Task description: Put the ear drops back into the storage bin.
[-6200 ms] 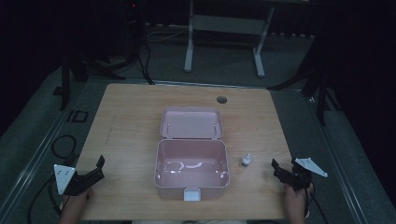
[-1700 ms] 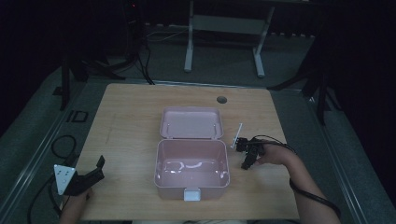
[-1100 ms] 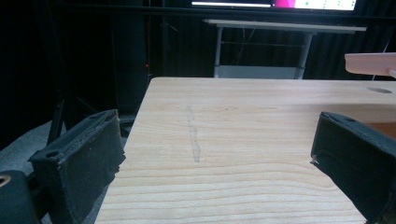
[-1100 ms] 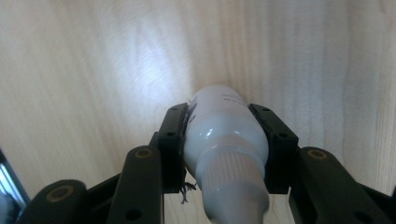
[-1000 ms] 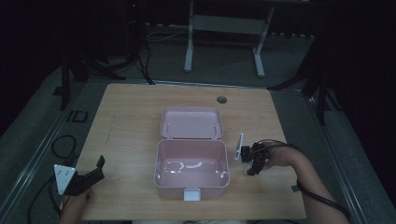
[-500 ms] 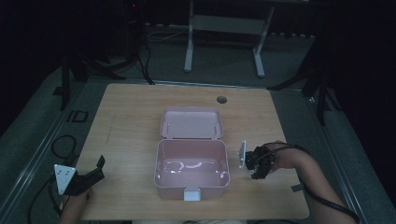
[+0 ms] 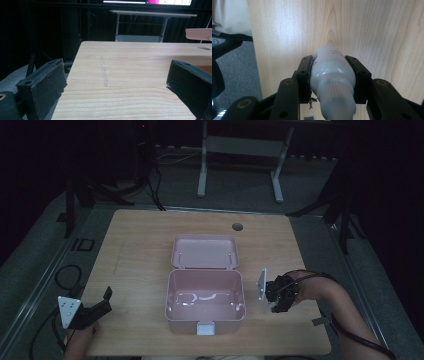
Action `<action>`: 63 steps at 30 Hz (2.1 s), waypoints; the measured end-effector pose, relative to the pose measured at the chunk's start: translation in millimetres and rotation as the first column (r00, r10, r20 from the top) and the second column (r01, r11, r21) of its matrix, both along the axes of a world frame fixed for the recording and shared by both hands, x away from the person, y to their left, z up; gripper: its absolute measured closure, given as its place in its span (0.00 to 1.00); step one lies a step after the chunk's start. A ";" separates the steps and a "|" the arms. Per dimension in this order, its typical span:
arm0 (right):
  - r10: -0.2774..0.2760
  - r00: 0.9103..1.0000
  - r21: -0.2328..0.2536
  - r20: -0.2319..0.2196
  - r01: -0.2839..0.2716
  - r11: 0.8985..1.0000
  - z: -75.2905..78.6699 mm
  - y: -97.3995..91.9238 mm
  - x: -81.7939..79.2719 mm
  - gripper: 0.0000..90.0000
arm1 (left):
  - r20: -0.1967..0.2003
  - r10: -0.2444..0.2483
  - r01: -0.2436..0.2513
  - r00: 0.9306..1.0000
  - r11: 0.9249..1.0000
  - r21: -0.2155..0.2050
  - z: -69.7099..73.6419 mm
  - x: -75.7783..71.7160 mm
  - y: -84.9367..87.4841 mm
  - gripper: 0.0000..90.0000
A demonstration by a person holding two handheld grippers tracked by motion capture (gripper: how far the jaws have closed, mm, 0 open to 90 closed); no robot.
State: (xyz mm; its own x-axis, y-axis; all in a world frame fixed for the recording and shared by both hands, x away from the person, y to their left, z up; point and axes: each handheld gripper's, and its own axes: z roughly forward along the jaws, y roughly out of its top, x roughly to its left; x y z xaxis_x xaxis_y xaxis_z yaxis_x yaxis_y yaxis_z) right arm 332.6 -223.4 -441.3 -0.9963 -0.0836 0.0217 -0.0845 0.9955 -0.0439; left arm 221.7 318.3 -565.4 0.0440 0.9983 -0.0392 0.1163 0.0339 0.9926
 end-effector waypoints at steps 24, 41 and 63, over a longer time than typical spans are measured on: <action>-0.047 0.999 0.019 0.025 0.046 0.999 60.6 7.6 -5.5 0.66 | 0.003 -0.001 0.001 1.000 1.000 0.001 0.0 -0.1 -0.1 0.03; -0.032 0.998 0.036 0.046 0.030 0.999 79.5 36.1 -6.8 0.66 | 0.003 -0.002 0.002 1.000 1.000 0.002 0.0 -0.3 0.0 0.03; 0.038 0.998 0.039 0.046 -0.039 0.998 86.7 91.5 -5.6 0.66 | 0.006 -0.003 0.003 1.000 1.000 0.000 -0.1 -0.5 0.1 0.03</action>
